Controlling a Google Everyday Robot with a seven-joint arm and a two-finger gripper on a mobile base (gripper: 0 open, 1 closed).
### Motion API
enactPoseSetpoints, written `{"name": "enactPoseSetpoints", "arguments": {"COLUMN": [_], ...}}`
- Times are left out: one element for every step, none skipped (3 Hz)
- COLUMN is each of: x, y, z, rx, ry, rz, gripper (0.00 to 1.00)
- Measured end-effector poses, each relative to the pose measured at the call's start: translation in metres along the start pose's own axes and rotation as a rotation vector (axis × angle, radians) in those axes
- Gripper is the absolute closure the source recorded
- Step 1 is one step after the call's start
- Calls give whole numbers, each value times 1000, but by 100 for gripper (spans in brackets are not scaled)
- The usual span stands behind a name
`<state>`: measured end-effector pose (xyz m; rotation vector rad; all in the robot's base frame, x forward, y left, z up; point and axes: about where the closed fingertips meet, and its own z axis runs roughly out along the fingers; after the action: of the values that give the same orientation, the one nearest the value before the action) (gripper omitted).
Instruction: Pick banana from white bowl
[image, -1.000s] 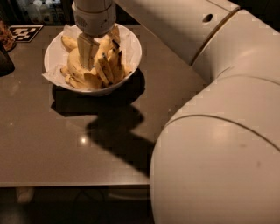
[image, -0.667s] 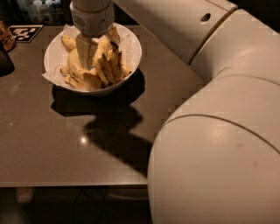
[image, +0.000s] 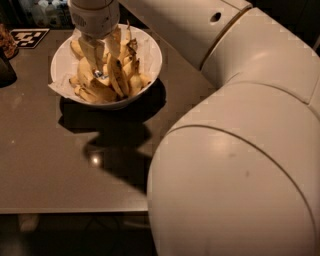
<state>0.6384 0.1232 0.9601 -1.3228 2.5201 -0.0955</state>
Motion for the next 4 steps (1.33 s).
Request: {"name": "enactPoseSetpoints", "arguments": {"x": [-5,-5,4,15], "y": [4,4,-3,-8], "z": [3,3,-7,-17], "rx": [-9,-9,31,62], "ry": [2,2,8,11], "rz": [0,0,48,96], "gripper": [59,59,57,57]}}
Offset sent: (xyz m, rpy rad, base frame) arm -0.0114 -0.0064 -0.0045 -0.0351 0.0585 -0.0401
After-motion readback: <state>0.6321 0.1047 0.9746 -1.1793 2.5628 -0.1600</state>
